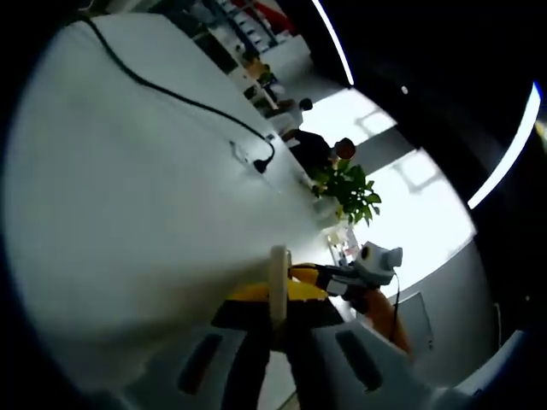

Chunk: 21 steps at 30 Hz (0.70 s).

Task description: Arrange the utensils inside the cutlery case until each visible utensil rests in its matching compartment.

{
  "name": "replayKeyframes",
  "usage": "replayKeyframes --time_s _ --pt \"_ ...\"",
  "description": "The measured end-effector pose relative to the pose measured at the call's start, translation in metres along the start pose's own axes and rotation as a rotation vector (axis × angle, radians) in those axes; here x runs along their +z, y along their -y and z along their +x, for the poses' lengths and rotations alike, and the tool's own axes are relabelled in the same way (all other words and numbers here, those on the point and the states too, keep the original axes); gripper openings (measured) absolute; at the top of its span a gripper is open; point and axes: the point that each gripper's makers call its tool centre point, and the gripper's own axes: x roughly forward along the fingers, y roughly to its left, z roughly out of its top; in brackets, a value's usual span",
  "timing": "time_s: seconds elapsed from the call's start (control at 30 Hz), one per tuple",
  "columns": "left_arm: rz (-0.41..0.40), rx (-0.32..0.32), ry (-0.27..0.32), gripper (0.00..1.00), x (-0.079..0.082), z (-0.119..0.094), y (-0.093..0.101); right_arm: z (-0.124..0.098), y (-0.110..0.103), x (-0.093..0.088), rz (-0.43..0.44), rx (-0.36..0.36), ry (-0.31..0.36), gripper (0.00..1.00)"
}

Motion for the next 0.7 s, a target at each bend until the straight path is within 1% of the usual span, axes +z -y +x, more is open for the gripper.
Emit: replayKeyframes --time_s 0.07,0.13,0.23,0.3,0.37,0.4,0.43,0.47,0.5,0.53,0.57,0.63,0.7 --pt "0.023 -0.004 0.007 0.02 0.002 0.0 0.001 0.0 0.0 0.0 -0.007 0.017 0.008 0.05" --pt "0.054 -0.009 0.021 0.02 0.004 0.001 0.002 -0.003 0.0 0.002 -0.005 0.018 0.014 0.05" --pt "0.088 -0.016 0.032 0.02 0.004 0.0 0.004 -0.009 0.005 0.014 -0.047 0.004 0.045 0.07" --pt "0.113 -0.025 0.039 0.02 0.003 0.0 0.004 -0.019 0.001 0.014 -0.084 -0.008 0.052 0.09" --pt "0.137 -0.032 0.047 0.02 0.001 0.0 0.006 -0.025 0.003 0.028 -0.118 -0.011 0.08 0.1" --pt "0.153 -0.039 0.048 0.02 0.0 0.0 0.007 -0.029 -0.003 0.034 -0.13 0.014 0.115 0.11" --pt "0.182 -0.05 0.053 0.02 -0.001 0.001 0.008 -0.033 -0.008 0.038 -0.121 0.039 0.131 0.12" --pt "0.219 -0.055 0.062 0.02 -0.001 0.001 0.009 -0.038 -0.009 0.04 -0.123 0.041 0.131 0.13" --pt "0.225 -0.059 0.067 0.02 -0.003 0.001 0.011 -0.041 -0.012 0.045 -0.137 0.043 0.143 0.13" --pt "0.234 -0.07 0.071 0.02 -0.004 0.001 0.012 -0.044 -0.015 0.049 -0.18 0.043 0.164 0.13" --pt "0.249 -0.09 0.077 0.02 -0.005 0.001 0.015 -0.046 -0.017 0.052 -0.212 0.043 0.17 0.13" --pt "0.266 -0.119 0.085 0.02 -0.008 0.0 0.021 -0.05 -0.024 0.054 -0.257 0.052 0.178 0.14" --pt "0.327 -0.159 0.084 0.02 -0.014 -0.001 0.029 -0.056 -0.034 0.053 -0.304 0.063 0.193 0.16"
